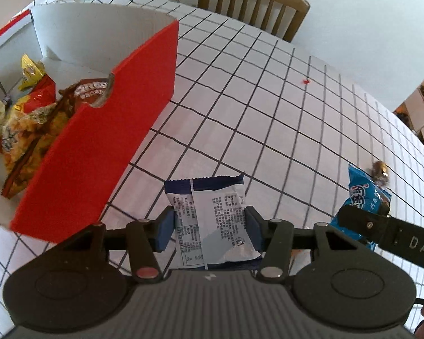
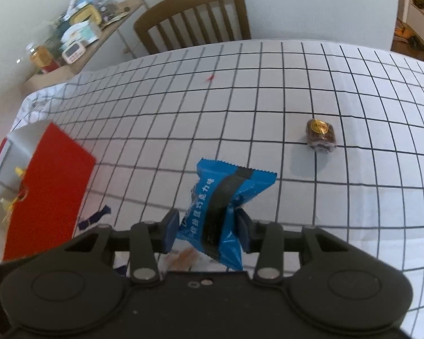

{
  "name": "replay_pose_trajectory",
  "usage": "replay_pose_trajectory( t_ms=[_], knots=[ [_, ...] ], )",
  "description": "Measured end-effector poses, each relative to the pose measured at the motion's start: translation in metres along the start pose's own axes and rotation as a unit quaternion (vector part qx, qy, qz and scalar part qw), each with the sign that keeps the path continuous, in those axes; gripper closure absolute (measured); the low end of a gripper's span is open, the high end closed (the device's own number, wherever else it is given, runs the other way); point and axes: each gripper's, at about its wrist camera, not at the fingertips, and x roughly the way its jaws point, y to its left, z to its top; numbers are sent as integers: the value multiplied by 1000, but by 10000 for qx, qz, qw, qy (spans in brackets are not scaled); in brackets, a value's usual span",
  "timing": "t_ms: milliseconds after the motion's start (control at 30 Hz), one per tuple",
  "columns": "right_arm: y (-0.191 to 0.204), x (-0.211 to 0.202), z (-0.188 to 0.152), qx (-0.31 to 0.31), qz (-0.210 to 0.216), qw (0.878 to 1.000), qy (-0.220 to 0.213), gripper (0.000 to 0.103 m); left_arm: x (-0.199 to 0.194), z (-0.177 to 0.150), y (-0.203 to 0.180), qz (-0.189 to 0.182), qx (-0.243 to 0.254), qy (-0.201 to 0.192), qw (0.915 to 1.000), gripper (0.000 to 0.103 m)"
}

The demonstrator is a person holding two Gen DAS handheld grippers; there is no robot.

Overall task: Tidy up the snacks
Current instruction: 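Carry both packets over the red box and open both tools inside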

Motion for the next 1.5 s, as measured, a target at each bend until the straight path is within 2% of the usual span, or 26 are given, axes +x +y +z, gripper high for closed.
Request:
replay_pose_trajectory(
  t_ms=[333,633,967,1500],
  knots=[
    [35,-47,-15,-450,344,9983,-147,62,-56,-14,16,-364,243,-264,9987,51],
    [71,-76,-26,-858,575,9942,-312,62,-102,-15,43,-458,360,-534,9969,51],
    [119,-92,-26,-1202,795,9884,-477,62,-135,7,85,-379,348,-880,9948,50],
    [196,-74,-9,-1441,930,9834,-597,62,-158,60,162,-114,272,-1321,9908,50]
  ],
)
